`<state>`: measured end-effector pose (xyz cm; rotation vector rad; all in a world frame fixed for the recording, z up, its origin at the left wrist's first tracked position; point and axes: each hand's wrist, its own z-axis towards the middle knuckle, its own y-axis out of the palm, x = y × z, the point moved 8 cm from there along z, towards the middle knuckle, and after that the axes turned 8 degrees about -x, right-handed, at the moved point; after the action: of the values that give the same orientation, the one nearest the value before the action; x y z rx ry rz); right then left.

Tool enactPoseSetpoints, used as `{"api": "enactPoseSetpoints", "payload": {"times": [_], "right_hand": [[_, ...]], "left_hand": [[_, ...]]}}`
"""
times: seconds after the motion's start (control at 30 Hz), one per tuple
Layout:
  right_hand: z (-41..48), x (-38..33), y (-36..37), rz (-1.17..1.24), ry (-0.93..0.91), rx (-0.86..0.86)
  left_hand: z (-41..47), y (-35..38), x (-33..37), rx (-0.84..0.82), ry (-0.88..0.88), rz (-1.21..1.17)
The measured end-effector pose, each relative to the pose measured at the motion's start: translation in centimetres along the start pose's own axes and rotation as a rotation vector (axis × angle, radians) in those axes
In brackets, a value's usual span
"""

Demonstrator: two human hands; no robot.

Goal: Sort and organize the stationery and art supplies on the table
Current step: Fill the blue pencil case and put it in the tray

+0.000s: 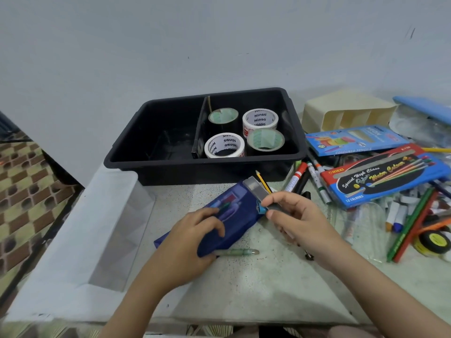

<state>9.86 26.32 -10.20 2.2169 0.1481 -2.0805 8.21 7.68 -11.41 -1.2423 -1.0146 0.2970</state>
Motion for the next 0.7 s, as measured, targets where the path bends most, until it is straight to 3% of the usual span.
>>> {"api": "enactPoseSetpoints", "payload": {"times": [0.1,0.23,0.33,0.47,0.6,0.7], "right_hand": [[-0.1,0.1,0.3,0.052,0.055,-0.113],[-0.9,0.4,1.7,0.133,0.181,-0.435],[-1.5,1.0,2.4,0.018,0.290,-0.586],[-0.4,2.1,2.9,-0.057,0.342,-0.413],[1.2,1.9,3.6,0.045,0.255,-0.131],[1.8,1.6,4.6,0.123,0.197,-0.014]], "left_hand": [[-0.3,-1.0,-0.6,0.109,-0.001,-0.127],[-0.3,-2.7,-0.8,0.223,0.004,-0.182],[-0.1,-3.4,-1.1,0.244,-0.044,-0.216],[-0.2,-3.5,-1.1,0.191,-0.068,-0.258],[-1.1,-2.6,-1.1,0.072,-0.036,-0.184],[-2.4,-2.3,-1.5,0.049,-0.031,-0.161]]}}
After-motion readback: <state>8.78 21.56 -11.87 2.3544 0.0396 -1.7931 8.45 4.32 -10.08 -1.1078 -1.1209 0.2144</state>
